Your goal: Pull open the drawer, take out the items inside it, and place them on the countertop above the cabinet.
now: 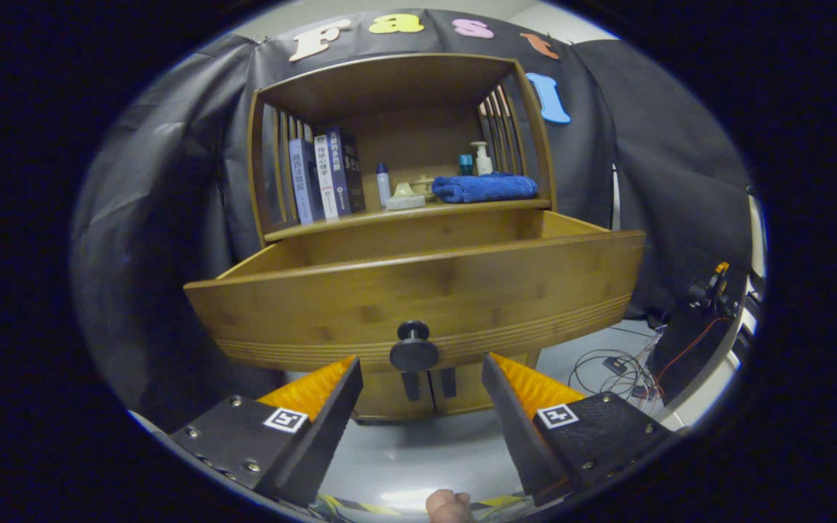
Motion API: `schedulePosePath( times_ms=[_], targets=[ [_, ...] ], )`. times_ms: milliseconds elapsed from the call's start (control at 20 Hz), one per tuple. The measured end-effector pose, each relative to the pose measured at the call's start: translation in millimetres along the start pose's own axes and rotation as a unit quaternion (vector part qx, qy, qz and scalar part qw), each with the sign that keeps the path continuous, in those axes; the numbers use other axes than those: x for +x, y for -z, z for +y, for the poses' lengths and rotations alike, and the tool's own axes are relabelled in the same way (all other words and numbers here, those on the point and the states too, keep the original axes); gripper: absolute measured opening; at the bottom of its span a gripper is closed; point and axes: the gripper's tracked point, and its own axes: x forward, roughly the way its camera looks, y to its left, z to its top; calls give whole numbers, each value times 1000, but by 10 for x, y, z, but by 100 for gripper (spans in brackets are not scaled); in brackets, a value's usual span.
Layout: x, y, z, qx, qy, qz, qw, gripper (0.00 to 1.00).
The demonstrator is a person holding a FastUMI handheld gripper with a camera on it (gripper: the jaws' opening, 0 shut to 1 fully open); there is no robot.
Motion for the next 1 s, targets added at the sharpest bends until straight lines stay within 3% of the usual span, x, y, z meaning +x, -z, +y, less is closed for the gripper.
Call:
schedulePosePath(
  times_ms=[650, 1000],
  targets=[
    [527, -84, 211, -20, -8, -18, 1000, 99],
    [649, -52, 246, -66, 0, -35, 997, 99]
  ],
)
